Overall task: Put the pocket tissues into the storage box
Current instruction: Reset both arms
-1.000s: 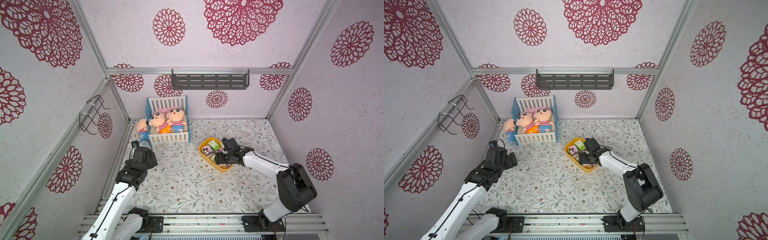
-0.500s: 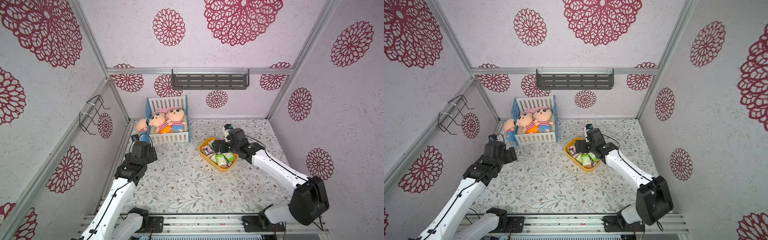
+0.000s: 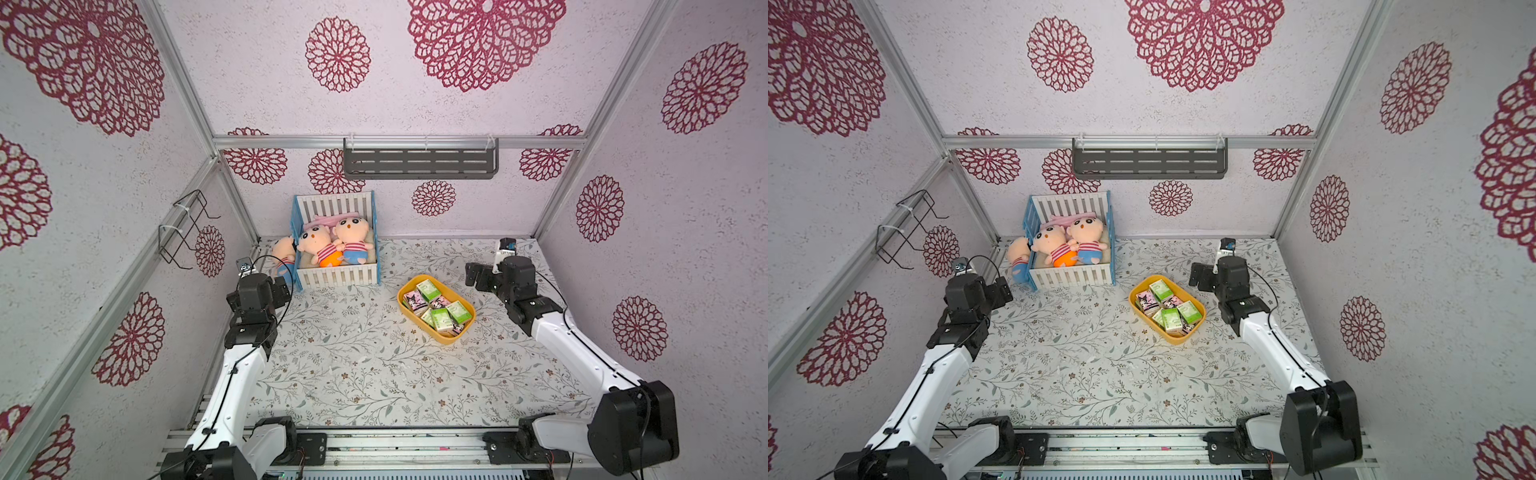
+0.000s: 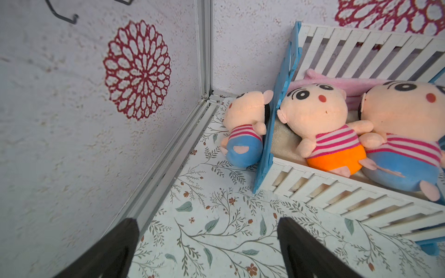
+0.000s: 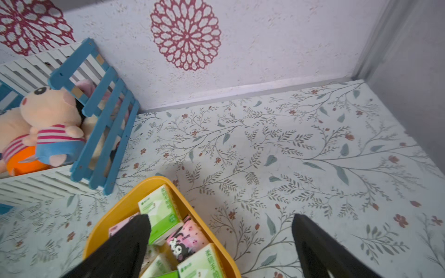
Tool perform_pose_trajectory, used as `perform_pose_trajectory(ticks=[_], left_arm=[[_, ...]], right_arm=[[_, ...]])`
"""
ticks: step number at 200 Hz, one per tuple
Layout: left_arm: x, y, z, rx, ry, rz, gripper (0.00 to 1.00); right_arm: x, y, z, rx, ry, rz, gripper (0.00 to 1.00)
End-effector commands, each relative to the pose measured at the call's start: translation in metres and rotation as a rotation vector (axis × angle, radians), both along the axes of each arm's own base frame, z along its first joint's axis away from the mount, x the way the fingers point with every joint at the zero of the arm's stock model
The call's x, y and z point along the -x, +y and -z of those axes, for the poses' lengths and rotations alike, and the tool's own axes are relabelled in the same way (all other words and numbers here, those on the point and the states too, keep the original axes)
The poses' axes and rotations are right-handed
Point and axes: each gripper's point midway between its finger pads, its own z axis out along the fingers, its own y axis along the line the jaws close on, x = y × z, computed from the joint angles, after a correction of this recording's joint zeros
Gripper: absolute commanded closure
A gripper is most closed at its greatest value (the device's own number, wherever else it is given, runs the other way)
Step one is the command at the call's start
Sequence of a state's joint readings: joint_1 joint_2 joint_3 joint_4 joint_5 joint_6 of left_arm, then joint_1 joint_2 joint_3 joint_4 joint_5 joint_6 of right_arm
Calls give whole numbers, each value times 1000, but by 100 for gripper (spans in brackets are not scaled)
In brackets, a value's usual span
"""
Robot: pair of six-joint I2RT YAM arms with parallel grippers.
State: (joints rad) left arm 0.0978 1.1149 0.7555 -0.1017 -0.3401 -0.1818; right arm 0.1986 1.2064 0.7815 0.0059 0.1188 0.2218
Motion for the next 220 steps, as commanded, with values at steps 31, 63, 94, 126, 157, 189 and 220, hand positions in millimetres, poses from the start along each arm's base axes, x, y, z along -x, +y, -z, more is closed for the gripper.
perform_pose_trajectory(ticks=[31,63,94,126,157,189,220], left_arm=[[-23,17,27,20,-132,27,3],[-36,16,50,76,-141,40,3],[-35,17,56,84,-183,40,3],[-32,14,71,51,-200,28,3],[-29,7,87,31,-222,44,3],[-19,8,89,0,-271,0,3],[-34,1,96,1,-206,56,3]], right_arm=[[11,-37,-24,134,-243,126,1],[4,-45,-3,158,-231,149,1],[2,-58,7,166,-280,191,1],[6,-66,21,166,-338,221,1],[6,-69,25,181,-377,213,1],[34,-64,37,169,-468,163,1],[51,-56,39,183,-559,117,1]])
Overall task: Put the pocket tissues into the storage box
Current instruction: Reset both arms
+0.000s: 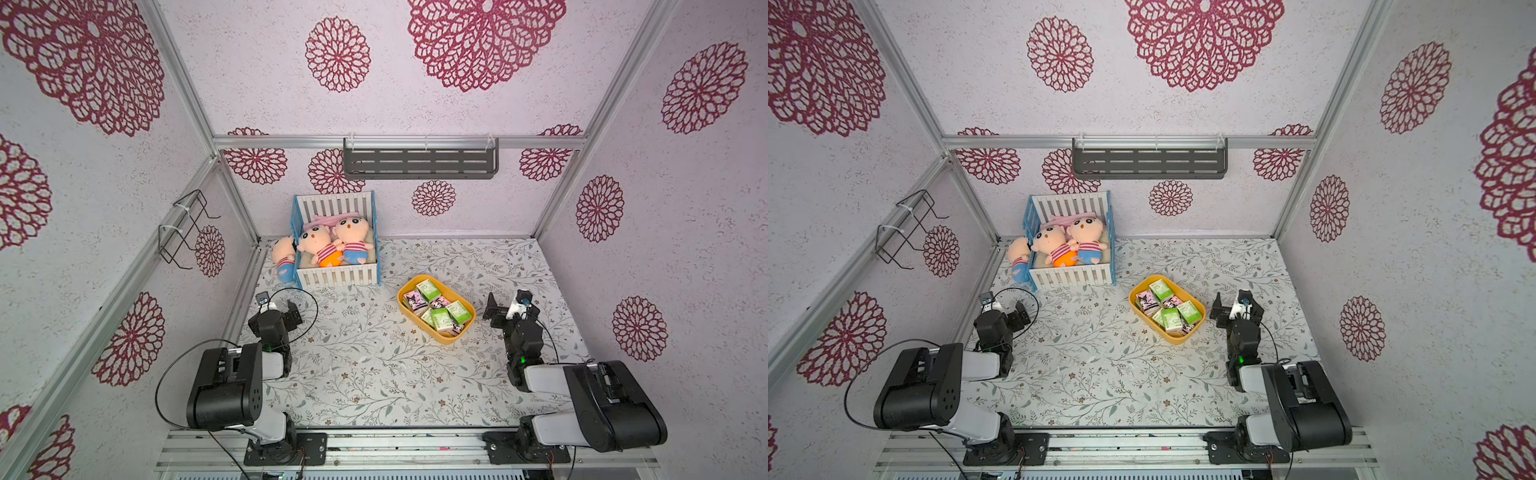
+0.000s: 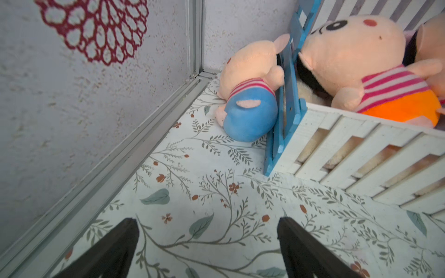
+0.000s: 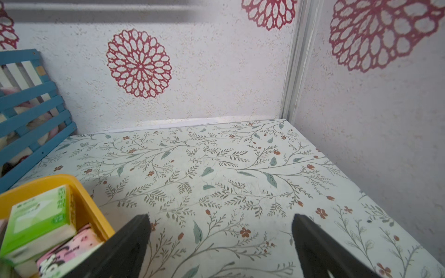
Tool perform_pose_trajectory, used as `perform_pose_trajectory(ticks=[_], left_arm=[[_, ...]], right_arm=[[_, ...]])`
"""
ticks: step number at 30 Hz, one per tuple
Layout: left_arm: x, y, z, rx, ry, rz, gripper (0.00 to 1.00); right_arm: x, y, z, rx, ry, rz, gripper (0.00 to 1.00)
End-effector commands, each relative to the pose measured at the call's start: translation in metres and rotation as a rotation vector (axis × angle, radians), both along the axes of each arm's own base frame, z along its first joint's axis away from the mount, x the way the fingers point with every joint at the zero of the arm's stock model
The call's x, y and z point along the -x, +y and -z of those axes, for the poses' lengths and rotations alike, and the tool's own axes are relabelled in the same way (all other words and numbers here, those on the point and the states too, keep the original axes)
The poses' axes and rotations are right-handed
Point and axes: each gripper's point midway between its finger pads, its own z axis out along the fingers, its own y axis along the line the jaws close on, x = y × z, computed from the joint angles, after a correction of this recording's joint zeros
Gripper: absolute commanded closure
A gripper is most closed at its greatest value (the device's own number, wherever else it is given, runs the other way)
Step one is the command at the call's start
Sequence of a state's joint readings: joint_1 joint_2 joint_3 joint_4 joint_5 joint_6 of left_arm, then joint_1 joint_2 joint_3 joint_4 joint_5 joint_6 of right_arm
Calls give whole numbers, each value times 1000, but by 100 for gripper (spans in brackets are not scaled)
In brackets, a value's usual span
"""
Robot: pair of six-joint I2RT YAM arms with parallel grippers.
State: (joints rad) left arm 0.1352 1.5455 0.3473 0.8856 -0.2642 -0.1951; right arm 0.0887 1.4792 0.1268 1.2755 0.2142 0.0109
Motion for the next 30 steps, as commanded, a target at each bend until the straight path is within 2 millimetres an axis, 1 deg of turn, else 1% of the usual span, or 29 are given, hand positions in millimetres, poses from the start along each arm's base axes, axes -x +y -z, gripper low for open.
perform_pose_trajectory(ticks=[1,2,4,7,11,20,30], left_arm=[[-16,-3,-23,-21,-51,26,3],[-16,-3,-23,-16,-49,27,3],[-18,-3,-25,-28,-64,28,3],[-17,-3,-24,-33,-53,24,3],[-19,-4,-24,-52,-46,17,3],[-19,-4,-25,-51,-47,16,3],[-19,-4,-24,-51,-45,15,3]], right_arm=[[8,8,-43,27,-217,-48,1],[6,7,-39,17,-189,-46,1],[3,8,-40,28,-196,-46,1],[-5,4,-36,20,-164,-18,1],[-5,4,-35,13,-156,-16,1],[-10,-6,-32,-6,-139,44,1],[-11,-7,-31,-10,-132,54,1]])
